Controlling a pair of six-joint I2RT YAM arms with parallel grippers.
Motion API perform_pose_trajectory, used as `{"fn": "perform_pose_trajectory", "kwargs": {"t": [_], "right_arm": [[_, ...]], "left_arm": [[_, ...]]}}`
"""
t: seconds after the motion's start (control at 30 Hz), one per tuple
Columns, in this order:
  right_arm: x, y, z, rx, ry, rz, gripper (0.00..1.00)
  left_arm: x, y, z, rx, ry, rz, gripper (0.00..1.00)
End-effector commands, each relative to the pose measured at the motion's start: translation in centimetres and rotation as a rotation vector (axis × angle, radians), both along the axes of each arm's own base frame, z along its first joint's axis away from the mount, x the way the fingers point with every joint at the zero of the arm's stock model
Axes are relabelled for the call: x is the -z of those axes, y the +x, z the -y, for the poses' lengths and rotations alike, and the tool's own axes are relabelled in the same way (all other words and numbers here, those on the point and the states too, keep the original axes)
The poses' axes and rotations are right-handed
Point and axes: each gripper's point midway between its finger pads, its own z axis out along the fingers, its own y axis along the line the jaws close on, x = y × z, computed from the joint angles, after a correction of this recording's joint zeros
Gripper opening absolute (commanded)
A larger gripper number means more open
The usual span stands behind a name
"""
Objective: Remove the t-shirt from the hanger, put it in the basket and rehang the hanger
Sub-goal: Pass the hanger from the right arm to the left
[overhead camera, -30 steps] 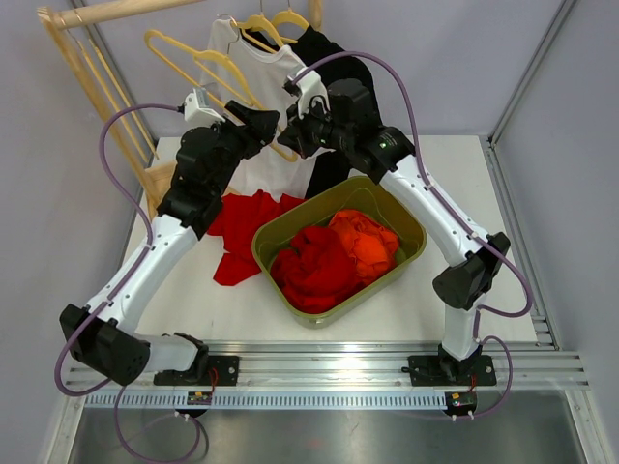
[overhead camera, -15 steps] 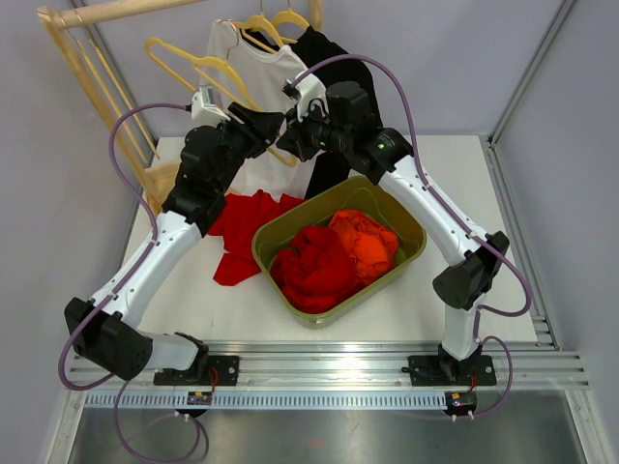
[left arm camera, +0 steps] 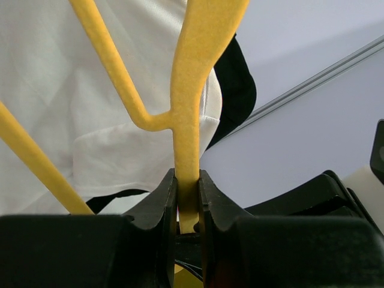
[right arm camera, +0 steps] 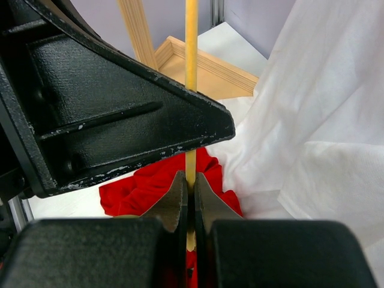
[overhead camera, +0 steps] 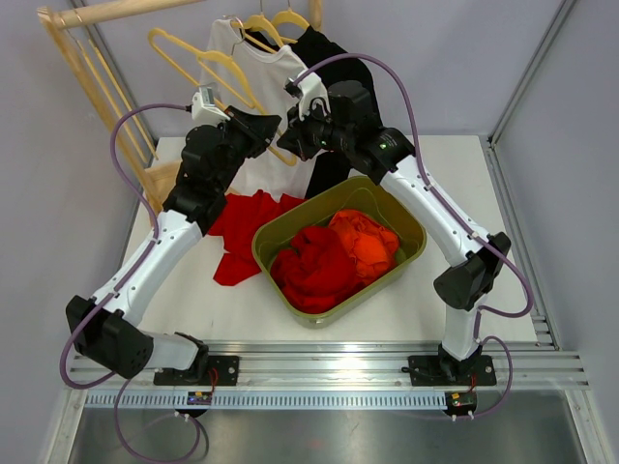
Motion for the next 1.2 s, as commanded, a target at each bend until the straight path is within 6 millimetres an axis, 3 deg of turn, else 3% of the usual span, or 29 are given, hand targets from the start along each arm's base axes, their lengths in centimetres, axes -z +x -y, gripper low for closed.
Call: {"fn": "perform_pose_trajectory", "kwargs": {"t": [0.0, 0.2, 0.5, 0.67, 0.9, 1.0, 1.17], "right_arm": [[-3.7, -2.0, 0.0, -0.057, 0.075, 0.055, 0.0], [-3.8, -2.4, 0.0, -0.074, 0.076, 0.053, 0.03], [-4.8, -2.8, 0.2, -0.082, 0.078, 0.08, 0.37], [-5.0, -2.9, 0.4, -0.083, 0.075, 0.085, 0.41], [-5.9, -3.5, 1.2, -0.087, 0.064, 0.111, 0.54], [-6.4, -4.3, 1.8, -0.118, 0.045, 0.13, 0.63], [-6.6, -6.0, 3.4, -0.221, -0.02, 0.198, 0.88]], "left_arm": [[-3.5, -1.0, 0.6, 0.044, -0.036, 0.106, 0.08], [-3.7, -1.1, -0.1, 0.042, -0.05, 0.104, 0.07], [-4.2, -1.3, -1.4, 0.05, -0.063, 0.104, 0.06], [-4.4, -1.4, -1.8, 0.049, -0.062, 0.108, 0.06], [-4.6, -1.1, -2.8, 0.041, -0.072, 0.102, 0.06], [-4.6, -0.8, -3.3, 0.05, -0.077, 0.091, 0.06], [-4.8, 0.1, -4.6, 0.046, -0.084, 0.078, 0.06]]}}
